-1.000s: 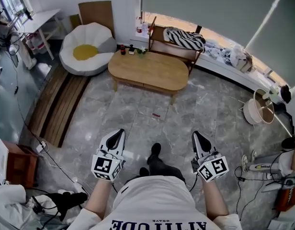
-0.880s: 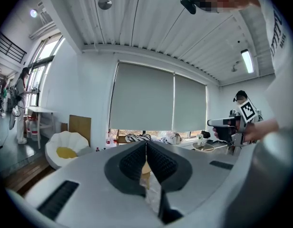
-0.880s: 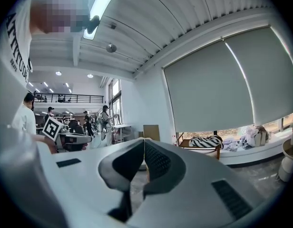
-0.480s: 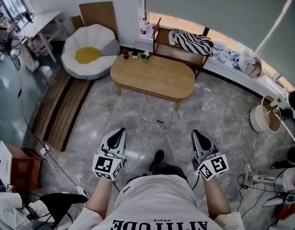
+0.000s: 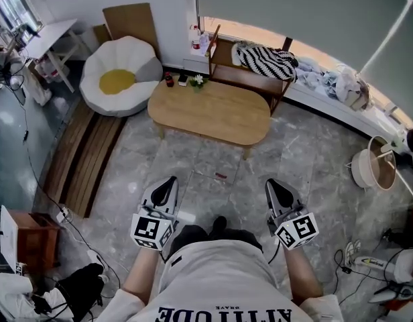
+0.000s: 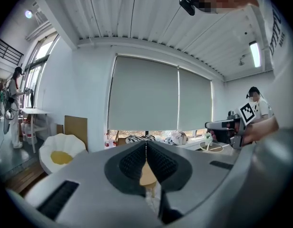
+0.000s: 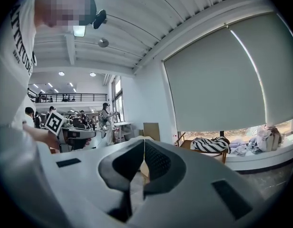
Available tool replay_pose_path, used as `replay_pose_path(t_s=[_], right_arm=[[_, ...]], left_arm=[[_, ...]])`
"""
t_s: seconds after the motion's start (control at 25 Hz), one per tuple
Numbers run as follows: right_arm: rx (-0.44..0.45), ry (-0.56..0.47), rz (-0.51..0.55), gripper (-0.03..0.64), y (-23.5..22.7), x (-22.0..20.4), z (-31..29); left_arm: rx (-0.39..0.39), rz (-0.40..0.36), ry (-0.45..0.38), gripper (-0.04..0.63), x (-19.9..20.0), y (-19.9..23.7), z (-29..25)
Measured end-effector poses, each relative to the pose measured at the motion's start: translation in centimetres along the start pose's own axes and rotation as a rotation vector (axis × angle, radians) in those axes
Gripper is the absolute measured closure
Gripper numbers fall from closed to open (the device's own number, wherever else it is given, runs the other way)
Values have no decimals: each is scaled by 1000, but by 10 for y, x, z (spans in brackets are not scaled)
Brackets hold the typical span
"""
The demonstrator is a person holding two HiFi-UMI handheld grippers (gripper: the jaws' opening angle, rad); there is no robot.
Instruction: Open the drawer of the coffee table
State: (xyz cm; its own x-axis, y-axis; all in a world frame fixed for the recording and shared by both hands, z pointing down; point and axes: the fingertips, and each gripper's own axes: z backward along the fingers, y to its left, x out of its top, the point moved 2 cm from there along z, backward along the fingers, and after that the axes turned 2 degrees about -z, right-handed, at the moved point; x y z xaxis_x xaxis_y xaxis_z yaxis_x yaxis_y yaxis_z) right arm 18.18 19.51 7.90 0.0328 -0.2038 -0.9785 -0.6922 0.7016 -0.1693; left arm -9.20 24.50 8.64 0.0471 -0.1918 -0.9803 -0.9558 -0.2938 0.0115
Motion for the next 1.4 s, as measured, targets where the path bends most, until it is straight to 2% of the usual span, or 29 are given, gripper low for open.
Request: replay_pose_path(t_s=[0.36,0.56,0.88,1.12,1.28,1.4], right_arm=[[-24,-7,-54,598,-38,-8,-28],[-69,-3,-77,600,-43,-14,-57],[-146,1,-99,600,-51,-26,-126],[-211,61,-164,600,-62,-54,-201],[-202,67,-252,600,-69,-83,-245],[-205,103,-263,600,-71,-113,-268]], left_arm=[[-32,31,37,575,1,12,-53],[-76,33,41,575,-5,44,-82],[-193,1,40,575,-20,98,-151],[-253,-34,76,575,-46,153,-203],[-300,-57,122,575,-75,178,-229],[-346,-41,164,575,-104,188,-246]])
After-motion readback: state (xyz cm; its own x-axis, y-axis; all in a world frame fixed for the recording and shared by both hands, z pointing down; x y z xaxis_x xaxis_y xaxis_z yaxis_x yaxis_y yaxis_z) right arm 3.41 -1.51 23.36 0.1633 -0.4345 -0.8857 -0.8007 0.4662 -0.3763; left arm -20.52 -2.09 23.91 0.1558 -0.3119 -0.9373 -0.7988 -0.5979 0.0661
